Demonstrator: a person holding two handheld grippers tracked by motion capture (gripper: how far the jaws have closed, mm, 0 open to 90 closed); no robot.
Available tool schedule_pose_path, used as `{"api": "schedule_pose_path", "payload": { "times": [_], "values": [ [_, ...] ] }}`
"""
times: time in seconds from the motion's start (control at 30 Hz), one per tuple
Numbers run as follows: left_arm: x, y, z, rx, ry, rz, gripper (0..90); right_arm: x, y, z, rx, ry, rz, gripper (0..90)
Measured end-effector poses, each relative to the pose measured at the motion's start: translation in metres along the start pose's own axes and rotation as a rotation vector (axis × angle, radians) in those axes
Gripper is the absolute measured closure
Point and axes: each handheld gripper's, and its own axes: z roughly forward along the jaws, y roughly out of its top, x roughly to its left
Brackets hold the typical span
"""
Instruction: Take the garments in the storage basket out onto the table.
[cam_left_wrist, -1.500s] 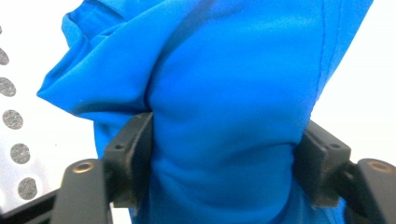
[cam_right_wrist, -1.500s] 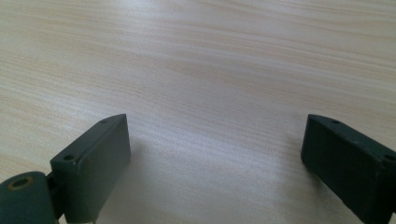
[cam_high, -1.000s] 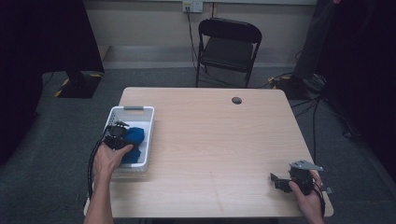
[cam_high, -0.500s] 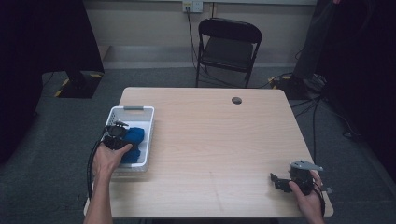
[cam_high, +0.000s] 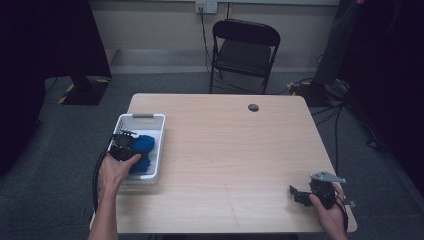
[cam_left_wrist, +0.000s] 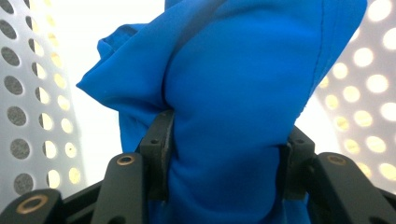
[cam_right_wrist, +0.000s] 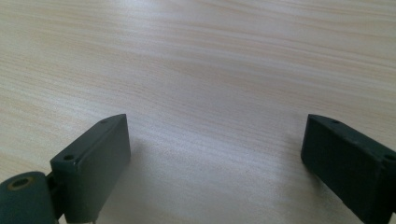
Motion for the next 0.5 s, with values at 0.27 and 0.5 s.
{"api": "schedule_pose_path", "payload": {
  "times": [0.27,0.5],
  "values": [
    [0.002,0.002,-0.014,-0.057,-0.006,0.014,49.5,0.000,0.000,0.000,0.000,0.000,0.000,7.3],
    [-0.004,0.002,-0.022,-0.095,0.002,0.060,49.4,0.000,0.000,0.000,0.000,0.000,0.000,7.2]
  ]
}}
